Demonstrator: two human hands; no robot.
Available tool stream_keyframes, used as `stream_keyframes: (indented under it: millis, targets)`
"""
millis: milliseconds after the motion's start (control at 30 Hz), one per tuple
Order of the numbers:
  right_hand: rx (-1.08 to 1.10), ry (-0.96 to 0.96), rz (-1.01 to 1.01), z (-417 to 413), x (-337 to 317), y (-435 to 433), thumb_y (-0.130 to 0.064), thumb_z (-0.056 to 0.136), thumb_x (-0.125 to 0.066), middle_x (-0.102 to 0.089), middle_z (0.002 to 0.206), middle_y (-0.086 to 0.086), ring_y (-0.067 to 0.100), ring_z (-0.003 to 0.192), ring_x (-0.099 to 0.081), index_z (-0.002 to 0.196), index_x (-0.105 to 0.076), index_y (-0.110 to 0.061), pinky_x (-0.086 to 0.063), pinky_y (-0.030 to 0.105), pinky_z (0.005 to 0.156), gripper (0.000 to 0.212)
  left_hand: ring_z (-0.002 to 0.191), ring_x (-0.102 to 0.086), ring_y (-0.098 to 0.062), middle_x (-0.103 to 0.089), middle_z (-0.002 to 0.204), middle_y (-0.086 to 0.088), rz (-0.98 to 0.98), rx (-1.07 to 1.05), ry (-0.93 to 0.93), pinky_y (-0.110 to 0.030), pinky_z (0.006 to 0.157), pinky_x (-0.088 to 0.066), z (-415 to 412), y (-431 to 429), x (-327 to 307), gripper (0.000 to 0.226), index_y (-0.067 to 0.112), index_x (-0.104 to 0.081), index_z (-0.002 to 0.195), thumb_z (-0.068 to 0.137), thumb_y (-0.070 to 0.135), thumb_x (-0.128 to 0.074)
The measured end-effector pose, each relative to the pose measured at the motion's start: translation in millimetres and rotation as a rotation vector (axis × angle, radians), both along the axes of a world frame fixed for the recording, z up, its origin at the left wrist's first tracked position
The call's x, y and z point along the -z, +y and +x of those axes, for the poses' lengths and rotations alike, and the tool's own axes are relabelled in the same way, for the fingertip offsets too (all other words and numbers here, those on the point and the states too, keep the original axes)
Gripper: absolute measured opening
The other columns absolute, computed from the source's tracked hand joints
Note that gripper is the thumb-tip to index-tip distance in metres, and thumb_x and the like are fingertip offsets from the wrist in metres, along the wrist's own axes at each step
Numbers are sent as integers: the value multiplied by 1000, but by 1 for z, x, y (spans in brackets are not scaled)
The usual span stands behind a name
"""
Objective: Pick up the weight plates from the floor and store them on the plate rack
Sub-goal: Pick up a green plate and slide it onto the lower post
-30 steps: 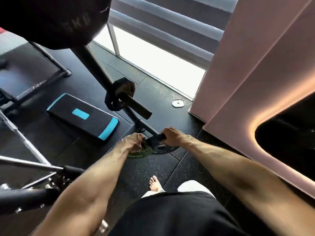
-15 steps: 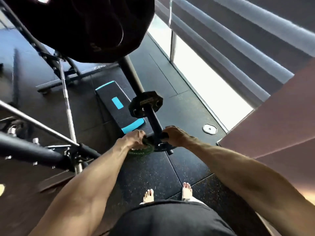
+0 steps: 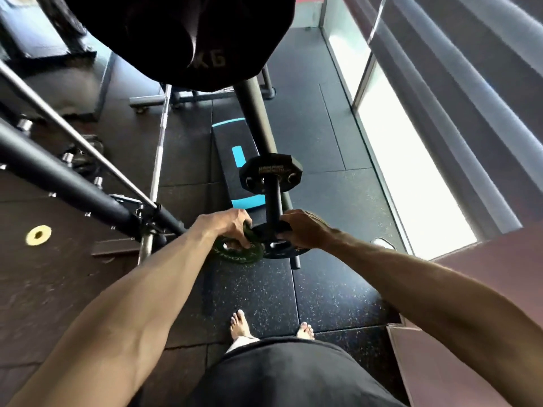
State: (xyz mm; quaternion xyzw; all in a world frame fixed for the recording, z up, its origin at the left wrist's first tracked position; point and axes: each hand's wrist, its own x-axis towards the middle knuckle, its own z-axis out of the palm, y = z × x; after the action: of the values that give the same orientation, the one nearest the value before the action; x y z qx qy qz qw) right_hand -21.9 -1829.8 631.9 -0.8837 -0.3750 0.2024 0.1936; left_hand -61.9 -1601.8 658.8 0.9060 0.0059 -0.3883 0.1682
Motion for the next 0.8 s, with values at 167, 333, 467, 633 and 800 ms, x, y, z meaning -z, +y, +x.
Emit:
stream_keyframes:
  millis: [167, 333, 467, 633, 800]
  targets:
    - [-43, -12, 74, 11, -5, 2, -29, 87, -69, -61, 87, -5, 10, 72, -56, 95, -68, -17, -39, 16, 62, 15, 89, -65, -15, -68, 99, 1, 78, -15, 41, -27, 66, -50, 10, 1, -17, 39, 24, -70, 99, 67, 41, -85]
    - [-76, -104, 94, 5, 8, 1, -28, 89, -69, -64, 98, 4, 15, 83, -56, 103, -67, -13, -52, 32, 74, 21, 85, -66, -14, -69, 103, 1, -9, -130, 26, -33, 76, -56, -4, -4, -10, 44, 13, -66, 112, 73, 23, -85]
    - [-123, -260, 110, 12, 11, 10, -27, 90, -68, -61, 103, 6, 23, 96, -59, 109, -65, -10, -54, 39, 77, 25, 82, -70, -15, -71, 102, -2, -63, -227, -58, -29, 70, -52, -14, 0, 0, 55, 11, -59, 128, 79, 21, -82]
    - [-22, -312, 74, 39, 10, 27, -30, 88, -69, -57, 108, 7, 25, 103, -56, 113, -63, -10, -55, 43, 77, 32, 107, -66, -29, -65, 123, -15, 68, -290, -355, -39, 93, -52, -12, 2, 16, 68, 12, -46, 142, 84, 31, -77]
    - [65, -445, -21, 75, 11, 46, -32, 82, -75, -60, 116, 13, 32, 115, -52, 106, -69, -10, -43, 44, 92, 33, 80, -66, -25, -67, 101, -11, 108, -347, -295, -38, 72, -55, -9, 4, 18, 43, 7, -57, 112, 84, 35, -76]
